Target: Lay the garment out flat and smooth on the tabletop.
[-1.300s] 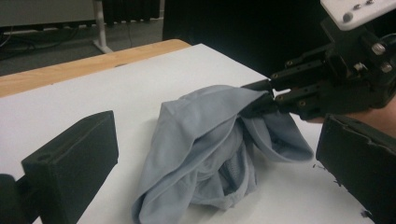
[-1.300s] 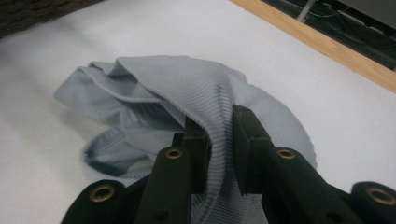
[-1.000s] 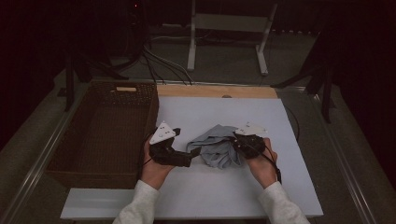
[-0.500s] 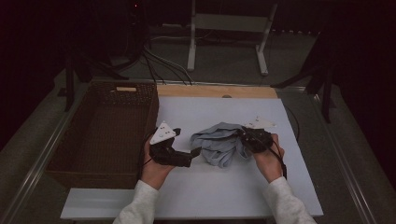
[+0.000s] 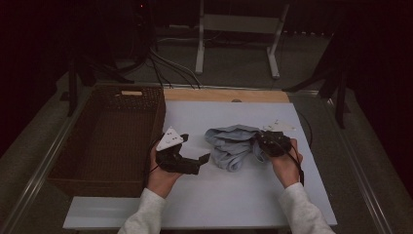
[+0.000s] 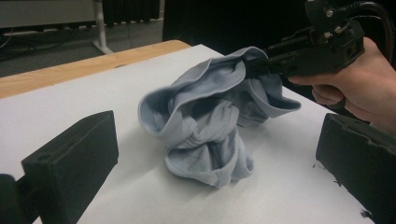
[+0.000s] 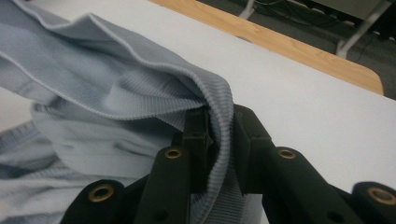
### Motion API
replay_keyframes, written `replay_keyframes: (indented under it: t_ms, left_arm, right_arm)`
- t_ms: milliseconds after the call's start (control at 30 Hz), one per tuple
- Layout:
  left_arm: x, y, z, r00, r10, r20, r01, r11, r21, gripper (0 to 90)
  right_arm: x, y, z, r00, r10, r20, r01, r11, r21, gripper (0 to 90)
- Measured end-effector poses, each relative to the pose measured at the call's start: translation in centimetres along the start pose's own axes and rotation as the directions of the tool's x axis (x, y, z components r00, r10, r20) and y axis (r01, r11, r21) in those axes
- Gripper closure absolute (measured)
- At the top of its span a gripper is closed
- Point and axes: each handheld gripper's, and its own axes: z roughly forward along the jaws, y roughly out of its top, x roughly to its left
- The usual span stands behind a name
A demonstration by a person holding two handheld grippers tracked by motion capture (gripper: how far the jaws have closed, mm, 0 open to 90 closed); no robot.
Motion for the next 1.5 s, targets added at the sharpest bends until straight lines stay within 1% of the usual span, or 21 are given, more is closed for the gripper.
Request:
replay_keyframes:
  t_ms: [300, 533, 567, 600, 700, 733, 933, 1100, 1200, 1367, 1500]
  left_arm:
    - [0.0, 0.0, 0.1, 1.0000, 0.001, 0.001, -0.001, 1.0000, 0.002, 0.2]
    - [0.0, -0.1, 0.1, 1.0000, -0.003, 0.003, 0.003, 1.0000, 0.001, 0.2]
    - [0.0, -0.1, 0.1, 1.0000, -0.003, 0.003, 0.003, 1.0000, 0.001, 0.2]
    - [0.0, -0.1, 0.1, 1.0000, -0.002, 0.004, 0.002, 1.0000, 0.004, 0.2]
    - [0.0, -0.1, 0.2, 1.0000, -0.001, 0.006, 0.001, 1.0000, 0.006, 0.2]
    - [0.0, -0.1, 0.2, 1.0000, -0.001, 0.006, 0.001, 1.0000, 0.006, 0.2]
    - [0.0, -0.1, 0.2, 1.0000, -0.003, 0.004, 0.003, 1.0000, 0.005, 0.2]
    - [0.0, -0.1, 0.1, 1.0000, -0.004, 0.004, 0.004, 1.0000, 0.000, 0.2]
    - [0.0, -0.1, 0.1, 1.0000, -0.005, 0.004, 0.005, 1.0000, -0.001, 0.2]
    - [0.0, -0.1, 0.1, 1.0000, -0.003, 0.005, 0.003, 1.0000, 0.002, 0.2]
    - [-0.1, 0.0, 0.1, 1.0000, -0.002, 0.006, 0.002, 1.0000, 0.001, 0.2]
  right_arm:
    - [-1.7, -0.6, -0.2, 0.9986, 0.038, 0.037, -0.039, 0.999, 0.012, 77.1]
    - [-2.9, -1.2, -0.4, 0.9956, 0.068, 0.065, -0.069, 0.997, 0.017, 76.7]
    - [-2.9, -1.2, -0.4, 0.9956, 0.068, 0.065, -0.069, 0.997, 0.017, 76.7]
    - [-3.5, -1.6, -0.5, 0.9934, 0.087, 0.075, -0.088, 0.996, 0.019, 76.6]
    - [-4.0, -1.9, -0.6, 0.9905, 0.107, 0.086, -0.109, 0.994, 0.019, 76.4]
    - [-4.0, -1.9, -0.6, 0.9905, 0.107, 0.086, -0.109, 0.994, 0.019, 76.4]
    - [-4.9, -2.6, -1.1, 0.9834, 0.149, 0.104, -0.152, 0.988, 0.017, 76.3]
    - [-5.0, -3.2, -1.5, 0.9802, 0.157, 0.120, -0.160, 0.987, 0.012, 75.9]
    - [-5.4, -4.1, -1.9, 0.9739, 0.191, 0.123, -0.192, 0.981, 0.001, 75.8]
    - [-5.7, -4.6, -2.5, 0.9714, 0.202, 0.124, -0.203, 0.979, -0.008, 75.6]
    - [-6.3, -5.1, -2.8, 0.9658, 0.221, 0.135, -0.222, 0.975, -0.011, 75.6]
